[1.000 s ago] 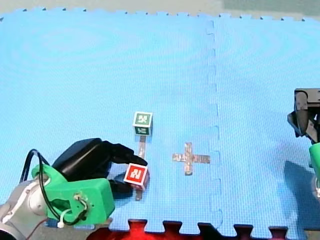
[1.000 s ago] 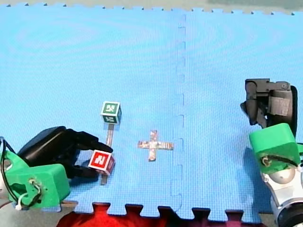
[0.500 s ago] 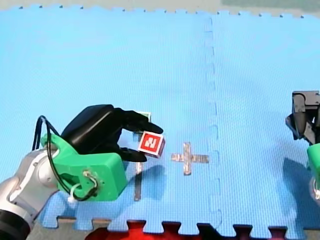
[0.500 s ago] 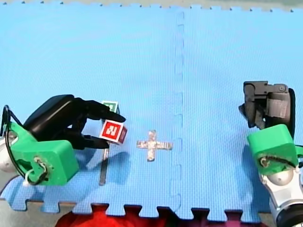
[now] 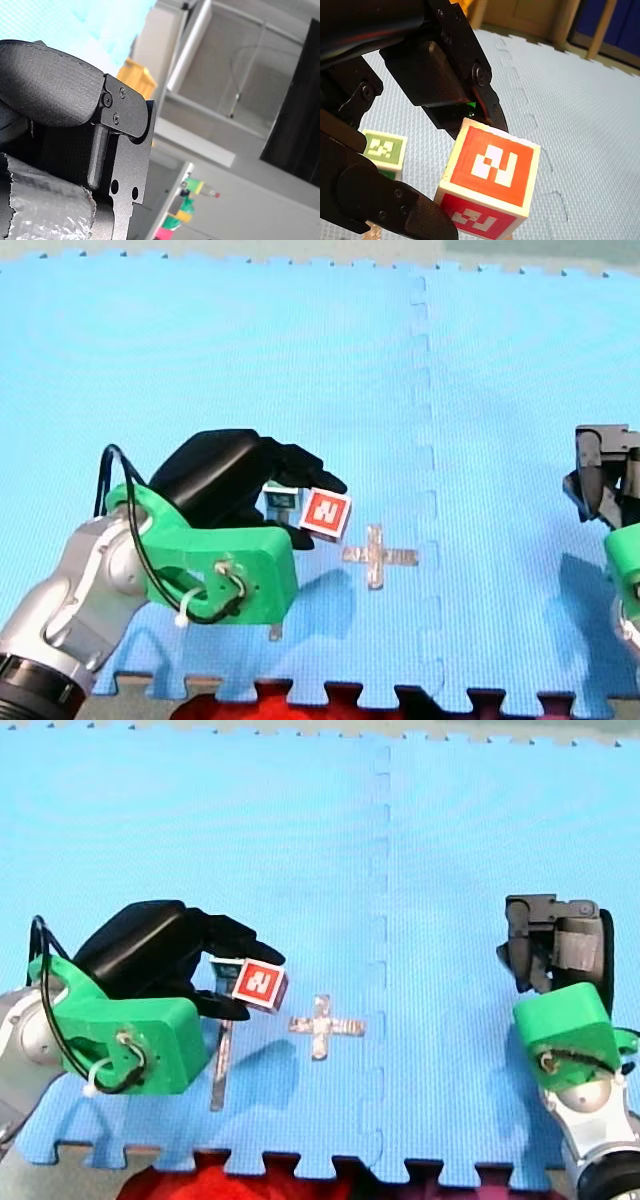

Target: Stack cube left

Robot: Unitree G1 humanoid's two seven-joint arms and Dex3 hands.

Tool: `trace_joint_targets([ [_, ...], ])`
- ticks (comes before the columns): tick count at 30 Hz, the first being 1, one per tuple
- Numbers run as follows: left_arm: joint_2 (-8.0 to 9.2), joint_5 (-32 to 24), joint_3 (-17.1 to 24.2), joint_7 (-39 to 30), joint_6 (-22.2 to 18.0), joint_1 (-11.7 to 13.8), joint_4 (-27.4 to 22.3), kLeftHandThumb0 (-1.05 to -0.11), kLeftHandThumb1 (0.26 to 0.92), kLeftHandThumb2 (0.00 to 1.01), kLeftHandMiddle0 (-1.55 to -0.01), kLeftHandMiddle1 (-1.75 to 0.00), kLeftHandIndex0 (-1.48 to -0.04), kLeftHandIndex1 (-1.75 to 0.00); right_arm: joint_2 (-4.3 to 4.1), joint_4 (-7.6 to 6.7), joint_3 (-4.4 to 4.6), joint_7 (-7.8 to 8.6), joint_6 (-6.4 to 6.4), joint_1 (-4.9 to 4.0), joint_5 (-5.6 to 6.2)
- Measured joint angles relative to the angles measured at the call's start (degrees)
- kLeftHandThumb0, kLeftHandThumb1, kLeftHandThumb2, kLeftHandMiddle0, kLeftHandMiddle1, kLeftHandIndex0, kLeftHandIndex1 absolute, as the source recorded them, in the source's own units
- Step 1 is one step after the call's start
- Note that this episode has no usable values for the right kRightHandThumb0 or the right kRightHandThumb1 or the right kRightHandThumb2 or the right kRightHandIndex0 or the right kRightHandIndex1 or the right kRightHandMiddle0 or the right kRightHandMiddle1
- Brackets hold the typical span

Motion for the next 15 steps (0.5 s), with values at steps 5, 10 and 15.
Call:
trace_joint_targets([
  [5, -0.07, 1.42, -0.97, 0.29, 0.2, -0.9, 0.31, -0.442, 0.742, 0.0, -0.91, -1.75, -1.33, -0.04, 0.35, 0.0, 0.12, -0.54, 0.71, -0.12, -0.06],
  [10, -1.69, 3.21, -2.78, 1.51, 0.45, -1.69, 2.22, -0.446, 0.741, 0.0, -0.91, -1.75, -1.34, -0.04, 0.47, 0.01, 0.31, -1.12, 1.32, -0.49, -0.3],
  [15, -3.81, 4.06, -4.48, 3.26, -0.69, -3.5, 8.01, -0.447, 0.741, 0.0, -0.91, -1.75, -1.34, -0.04, 0.56, 0.02, 0.53, -1.53, 1.48, -0.73, -0.42],
])
